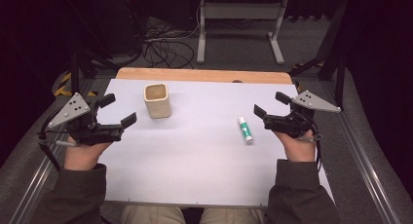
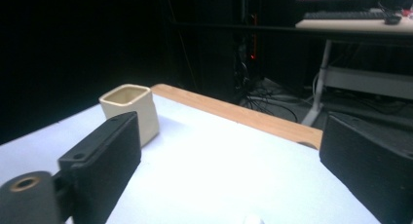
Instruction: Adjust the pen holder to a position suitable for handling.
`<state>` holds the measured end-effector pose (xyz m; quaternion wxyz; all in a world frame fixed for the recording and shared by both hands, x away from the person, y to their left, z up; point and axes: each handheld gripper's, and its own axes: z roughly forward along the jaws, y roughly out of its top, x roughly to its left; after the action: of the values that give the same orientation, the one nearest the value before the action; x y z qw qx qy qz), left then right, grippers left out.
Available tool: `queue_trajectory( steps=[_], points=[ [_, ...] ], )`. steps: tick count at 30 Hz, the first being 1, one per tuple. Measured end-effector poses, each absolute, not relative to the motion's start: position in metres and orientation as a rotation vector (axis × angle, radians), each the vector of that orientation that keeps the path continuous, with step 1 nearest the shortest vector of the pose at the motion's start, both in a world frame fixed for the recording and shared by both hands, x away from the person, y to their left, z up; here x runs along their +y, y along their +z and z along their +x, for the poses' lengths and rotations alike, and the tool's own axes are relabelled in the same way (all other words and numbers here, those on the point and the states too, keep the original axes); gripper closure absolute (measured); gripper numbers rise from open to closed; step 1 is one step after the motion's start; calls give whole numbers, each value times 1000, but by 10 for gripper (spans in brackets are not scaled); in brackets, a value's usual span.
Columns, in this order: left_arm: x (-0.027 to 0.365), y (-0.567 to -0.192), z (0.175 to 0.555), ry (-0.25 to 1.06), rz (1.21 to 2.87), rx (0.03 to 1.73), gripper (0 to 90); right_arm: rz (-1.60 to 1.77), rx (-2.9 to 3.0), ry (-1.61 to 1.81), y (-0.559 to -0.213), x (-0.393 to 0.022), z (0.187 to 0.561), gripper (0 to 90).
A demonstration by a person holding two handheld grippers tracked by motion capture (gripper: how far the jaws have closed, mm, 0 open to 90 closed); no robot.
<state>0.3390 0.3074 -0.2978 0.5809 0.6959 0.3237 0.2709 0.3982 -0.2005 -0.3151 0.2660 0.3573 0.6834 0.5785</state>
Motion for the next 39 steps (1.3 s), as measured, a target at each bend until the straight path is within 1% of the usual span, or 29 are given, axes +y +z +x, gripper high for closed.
queue_trajectory(
  steps=[3, 5, 12, 17, 23, 39],
  points=[
    [307, -298, 338, 631, 1624, 757, 59, 981, 1851, 1526, -317, -198, 401, 125],
    [307, -297, 338, 636, 1625, 751, 60, 1003, 1859, 1469, -319, -195, 404, 167],
    [306, -298, 336, 635, 1630, 745, 62, 1063, 1887, 1351, -326, -188, 413, 217],
    [306, -299, 335, 635, 1630, 745, 64, 1136, 1912, 1235, -335, -181, 425, 285],
    [306, -299, 335, 636, 1628, 746, 66, 1200, 1940, 1188, -344, -176, 437, 322],
    [303, -302, 336, 624, 1631, 749, 68, 1302, 2030, 1082, -367, -166, 467, 377]
  ],
)
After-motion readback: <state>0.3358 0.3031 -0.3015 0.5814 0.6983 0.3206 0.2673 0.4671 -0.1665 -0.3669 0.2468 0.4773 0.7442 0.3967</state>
